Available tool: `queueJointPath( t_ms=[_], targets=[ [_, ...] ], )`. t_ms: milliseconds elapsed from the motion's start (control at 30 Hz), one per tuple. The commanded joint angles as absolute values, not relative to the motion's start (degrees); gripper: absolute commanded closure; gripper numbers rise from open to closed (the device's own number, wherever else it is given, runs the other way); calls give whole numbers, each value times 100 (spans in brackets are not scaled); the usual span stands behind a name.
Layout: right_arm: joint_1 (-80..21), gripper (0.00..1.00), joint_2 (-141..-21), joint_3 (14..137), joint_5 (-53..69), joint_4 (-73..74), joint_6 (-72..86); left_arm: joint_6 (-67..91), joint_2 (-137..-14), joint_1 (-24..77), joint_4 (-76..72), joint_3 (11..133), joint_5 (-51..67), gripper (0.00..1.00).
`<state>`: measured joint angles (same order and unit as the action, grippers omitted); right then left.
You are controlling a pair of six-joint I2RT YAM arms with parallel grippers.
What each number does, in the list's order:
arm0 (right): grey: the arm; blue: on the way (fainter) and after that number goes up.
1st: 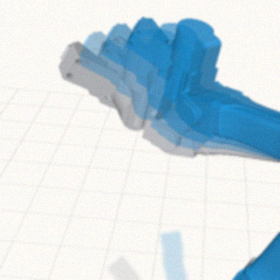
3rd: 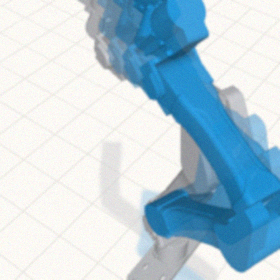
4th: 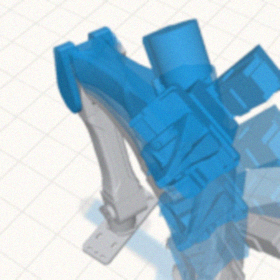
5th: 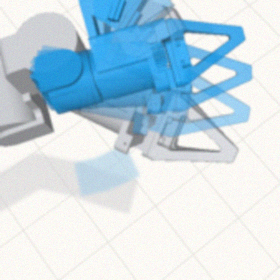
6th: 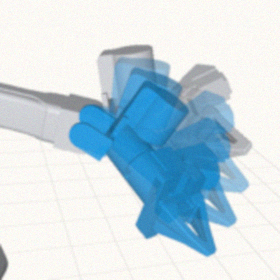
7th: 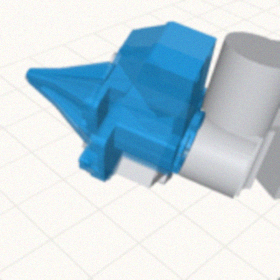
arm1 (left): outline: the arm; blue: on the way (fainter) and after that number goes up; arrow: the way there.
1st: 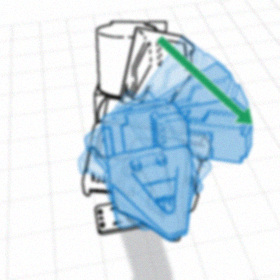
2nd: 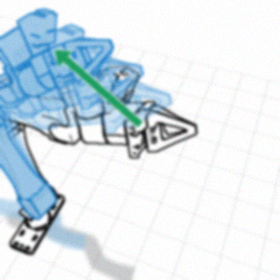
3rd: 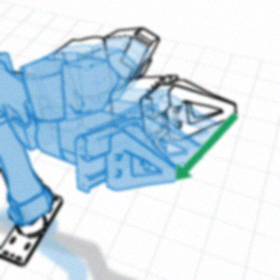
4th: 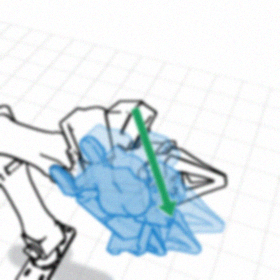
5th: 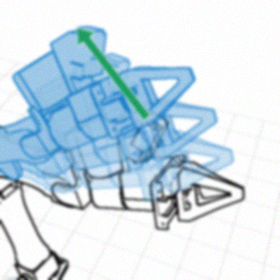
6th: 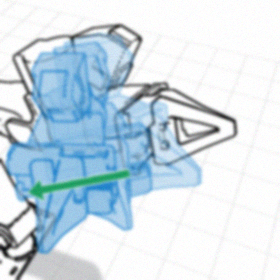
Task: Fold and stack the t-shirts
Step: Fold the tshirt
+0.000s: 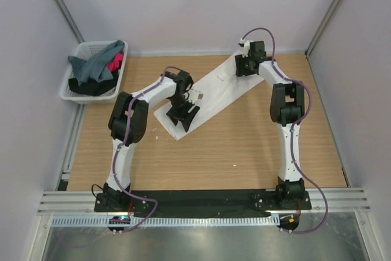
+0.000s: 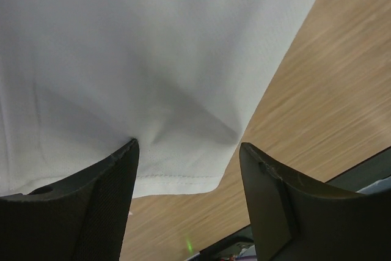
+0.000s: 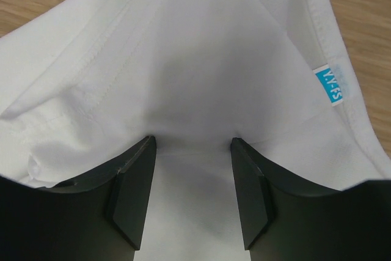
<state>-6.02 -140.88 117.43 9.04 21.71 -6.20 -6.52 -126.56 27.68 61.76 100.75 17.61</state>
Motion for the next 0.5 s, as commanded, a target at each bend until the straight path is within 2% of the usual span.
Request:
queueJointPath(
  t_ms=[0,133,233,467],
  targets=[
    [-870,41,-14632,12312,739,2873,-975,-457,-12226,3119,6328,9695,1521,32],
    [-905,41,-14994,13269,729,3269,-993,-369,-11892,3760,6206,9055,1442,30],
    [-932,37,-15029,13420,624,3120,-1019,-308,-11751,4173,6126,8790,1415,30],
    [-1090,33,-15126,13720,721,3015,-791,-229,-12102,4816,6152,9096,1450,29]
  ],
)
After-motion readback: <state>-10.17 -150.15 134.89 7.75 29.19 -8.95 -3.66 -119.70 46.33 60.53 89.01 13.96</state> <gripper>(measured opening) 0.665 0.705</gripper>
